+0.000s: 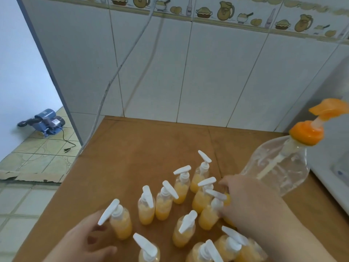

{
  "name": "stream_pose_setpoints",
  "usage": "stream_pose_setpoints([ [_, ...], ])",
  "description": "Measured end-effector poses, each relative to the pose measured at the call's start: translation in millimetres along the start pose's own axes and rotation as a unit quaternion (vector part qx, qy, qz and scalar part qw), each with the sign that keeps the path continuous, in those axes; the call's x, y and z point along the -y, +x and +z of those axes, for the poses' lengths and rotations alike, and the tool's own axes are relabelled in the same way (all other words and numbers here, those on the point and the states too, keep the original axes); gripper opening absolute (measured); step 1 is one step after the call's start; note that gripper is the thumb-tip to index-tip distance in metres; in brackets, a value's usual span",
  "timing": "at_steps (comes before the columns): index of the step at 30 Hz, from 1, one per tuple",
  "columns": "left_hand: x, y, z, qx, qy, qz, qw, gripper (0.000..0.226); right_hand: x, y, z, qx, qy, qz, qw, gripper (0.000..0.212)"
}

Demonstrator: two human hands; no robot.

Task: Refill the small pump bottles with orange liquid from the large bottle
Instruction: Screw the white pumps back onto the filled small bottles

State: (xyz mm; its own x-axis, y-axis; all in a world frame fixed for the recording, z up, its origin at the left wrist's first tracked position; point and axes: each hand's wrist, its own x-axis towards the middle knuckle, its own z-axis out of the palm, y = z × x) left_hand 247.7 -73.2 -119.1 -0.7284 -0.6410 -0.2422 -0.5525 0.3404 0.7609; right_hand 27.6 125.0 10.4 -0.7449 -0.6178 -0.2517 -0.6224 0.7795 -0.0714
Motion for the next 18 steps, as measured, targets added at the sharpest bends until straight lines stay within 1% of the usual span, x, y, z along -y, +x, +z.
stream_pose_setpoints([
  [1, 0.7, 1.4, 3.1, -0.003, -0.019, 0.006, 1.0, 0.091, 4.0, -1.4, -9.1, -0.023, 0.003, -0.013, 1.0, 0.034],
  [3, -1.2, 6.7, 10.0, -0.004, -0.063, 0.012, 0.998, 0.088, 16.3, 2.5, -20.7, -0.056, 0.053, -0.059, 0.995, 0.042],
  [5, -1.5, 11.3, 16.4, -0.006, -0.1, 0.014, 0.995, 0.082, 29.8, 16.8, -24.0, -0.048, 0.062, -0.107, 0.991, 0.04],
  [7, -2.3, 16.4, 20.3, -0.01, -0.142, 0.001, 0.99, 0.067, 43.2, 39.9, -20.2, -0.015, 0.039, -0.126, 0.991, 0.042],
  [9, -4.1, 21.1, 22.4, -0.022, -0.161, 0.006, 0.987, 0.064, 54.4, 62.8, -15.0, 0.076, 0.005, -0.114, 0.991, 0.046],
  [10, -4.1, 24.1, 23.3, -0.033, -0.157, 0.015, 0.987, 0.065, 61.1, 76.5, -10.5, 0.118, -0.02, -0.101, 0.988, 0.043],
  [13, -11.6, 34.4, 18.6, -0.08, -0.138, 0.025, 0.987, 0.071, 71.5, 114.3, 7.3, 0.169, -0.06, -0.042, 0.983, 0.027],
  [14, -14.8, 40.1, 16.6, -0.093, -0.134, 0.026, 0.986, 0.071, 72.8, 122.4, 10.4, 0.176, -0.072, -0.026, 0.981, 0.025],
  [15, -19.1, 46.4, 14.3, -0.104, -0.129, 0.029, 0.986, 0.069, 73.0, 128.9, 11.2, 0.167, -0.08, -0.021, 0.983, 0.024],
  [18, -34.1, 72.5, 8.6, -0.125, -0.095, 0.051, 0.986, 0.057, 74.2, 134.8, 0.8, 0.102, -0.07, -0.034, 0.992, 0.023],
])
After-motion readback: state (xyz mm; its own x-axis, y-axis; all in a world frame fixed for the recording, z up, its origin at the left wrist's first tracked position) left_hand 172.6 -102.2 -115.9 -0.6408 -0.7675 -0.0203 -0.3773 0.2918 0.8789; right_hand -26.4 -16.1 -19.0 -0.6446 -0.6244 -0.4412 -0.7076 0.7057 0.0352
